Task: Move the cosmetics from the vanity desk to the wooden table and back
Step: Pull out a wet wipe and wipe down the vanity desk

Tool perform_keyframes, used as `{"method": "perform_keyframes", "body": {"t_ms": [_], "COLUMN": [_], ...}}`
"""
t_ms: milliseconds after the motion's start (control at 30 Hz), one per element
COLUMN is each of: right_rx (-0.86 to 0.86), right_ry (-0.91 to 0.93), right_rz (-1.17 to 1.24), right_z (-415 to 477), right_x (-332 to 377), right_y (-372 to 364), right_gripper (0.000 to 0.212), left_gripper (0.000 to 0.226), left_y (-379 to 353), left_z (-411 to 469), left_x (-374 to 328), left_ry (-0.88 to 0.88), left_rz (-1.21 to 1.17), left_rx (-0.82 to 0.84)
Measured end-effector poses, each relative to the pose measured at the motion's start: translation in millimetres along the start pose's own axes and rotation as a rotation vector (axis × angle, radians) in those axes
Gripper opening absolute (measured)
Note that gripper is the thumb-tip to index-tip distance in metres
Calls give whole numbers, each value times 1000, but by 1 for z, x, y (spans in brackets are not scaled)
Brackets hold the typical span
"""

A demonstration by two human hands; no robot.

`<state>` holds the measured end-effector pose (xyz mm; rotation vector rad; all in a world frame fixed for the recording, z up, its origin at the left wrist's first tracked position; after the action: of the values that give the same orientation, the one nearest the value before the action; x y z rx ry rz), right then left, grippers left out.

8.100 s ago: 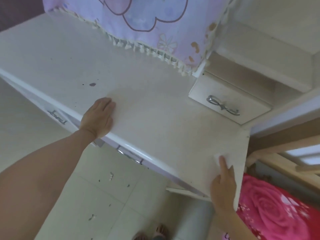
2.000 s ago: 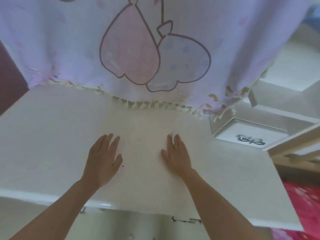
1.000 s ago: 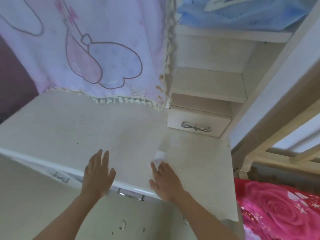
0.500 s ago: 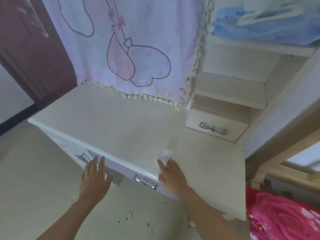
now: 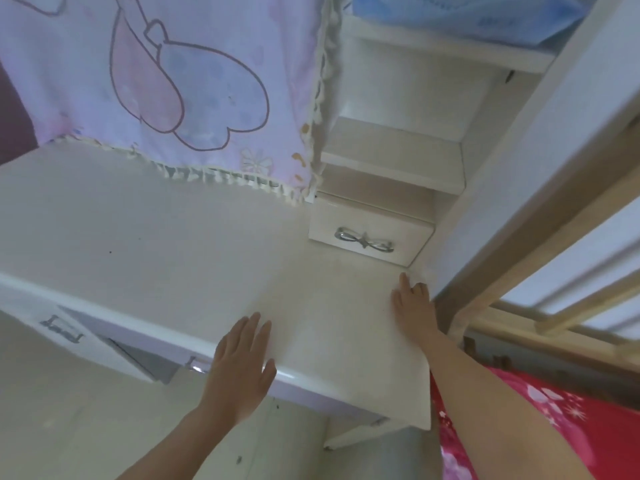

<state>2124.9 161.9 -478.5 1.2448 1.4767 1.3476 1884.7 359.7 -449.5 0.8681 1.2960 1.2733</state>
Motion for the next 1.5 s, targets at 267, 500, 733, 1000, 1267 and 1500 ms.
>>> {"method": "perform_keyframes", "body": {"t_ms": [267, 500, 733, 1000, 1267, 1500], "right_rx": [-194, 34, 98, 301, 907, 1004], "right_ry": [-94, -160, 16, 104, 290, 715], "right_rz": [253, 591, 467, 719, 839, 613], "right_z": [-17, -122, -192, -209, -280, -385], "right_x": [-33, -53, -2, 182, 349, 460], "right_y": [28, -40, -22, 56, 55, 69], "right_gripper": [32, 45, 13, 43, 25, 37], "left_gripper": [51, 41, 57, 55, 73, 53], "left_y": [-10, -5, 23, 134, 225, 265], "left_z": [-8, -31, -47, -86, -261, -424], "left_x": [0, 9, 14, 63, 175, 202], "left_ry": [64, 193, 299, 331, 835, 1160], "left_rz": [-36, -59, -39, -4, 62, 81], "left_rx": [52, 148, 198, 3, -122, -260]}}
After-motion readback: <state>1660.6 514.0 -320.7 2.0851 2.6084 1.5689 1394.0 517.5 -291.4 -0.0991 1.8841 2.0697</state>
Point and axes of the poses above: each hand's wrist, its own z-axis towards the middle knuckle, its own y-axis out of the back of the hand, x = y × z, the point moved 10 cm from there along z, towards the middle knuckle, and after that the axes turned 7 degrees about -y, right-handed, at the moved point
